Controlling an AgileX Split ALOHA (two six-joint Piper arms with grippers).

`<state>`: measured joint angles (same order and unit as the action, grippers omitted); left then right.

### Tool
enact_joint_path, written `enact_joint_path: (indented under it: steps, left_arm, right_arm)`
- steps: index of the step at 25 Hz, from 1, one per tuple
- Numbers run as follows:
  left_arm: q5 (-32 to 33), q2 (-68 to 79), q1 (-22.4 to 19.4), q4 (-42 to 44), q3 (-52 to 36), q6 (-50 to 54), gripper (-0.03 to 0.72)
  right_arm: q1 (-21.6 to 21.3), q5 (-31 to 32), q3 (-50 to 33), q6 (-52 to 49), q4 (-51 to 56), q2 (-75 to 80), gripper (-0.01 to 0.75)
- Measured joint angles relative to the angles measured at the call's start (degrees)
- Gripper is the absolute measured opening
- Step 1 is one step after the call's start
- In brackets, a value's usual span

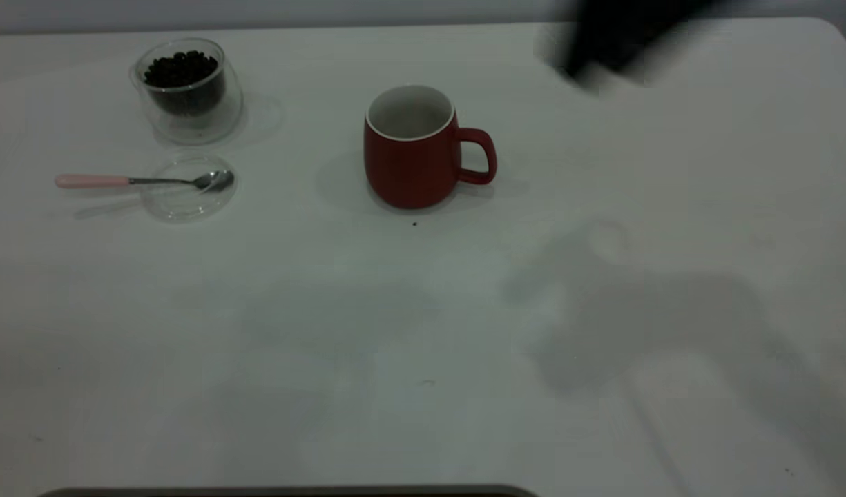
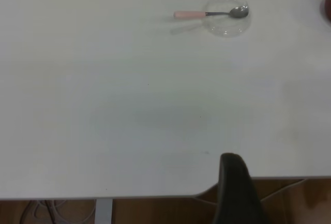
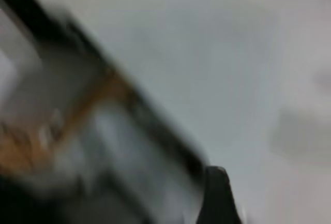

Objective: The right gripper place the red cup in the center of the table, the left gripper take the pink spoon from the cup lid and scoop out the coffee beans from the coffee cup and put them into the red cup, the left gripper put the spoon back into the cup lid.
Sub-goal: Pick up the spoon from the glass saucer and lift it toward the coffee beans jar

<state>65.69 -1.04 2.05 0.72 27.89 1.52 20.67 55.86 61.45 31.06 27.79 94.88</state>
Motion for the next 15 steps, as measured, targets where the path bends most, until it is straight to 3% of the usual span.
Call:
enact_joint_path:
  steps: [3, 6, 10, 15]
  left_arm:
    - [0.0, 0.0, 0.0, 0.0, 0.0, 0.0, 0.488]
    - [0.0, 0.0, 0.0, 0.0, 0.0, 0.0, 0.488]
    - [0.0, 0.0, 0.0, 0.0, 0.0, 0.0, 0.488]
    - [0.0, 0.0, 0.0, 0.0, 0.0, 0.0, 0.488]
  right_arm:
    - [-0.4, 5.7, -7.9, -17.4, -14.2, -8.4, 0.588]
    - [-0.8, 8.0, -17.5, -26.9, -22.4, -17.5, 0.588]
    - [-5.0, 8.6, -27.6, -30.5, -24.8, -31.8, 0.588]
    - [-16.0, 8.8, -31.7, -28.4, -26.1, -50.6, 0.588]
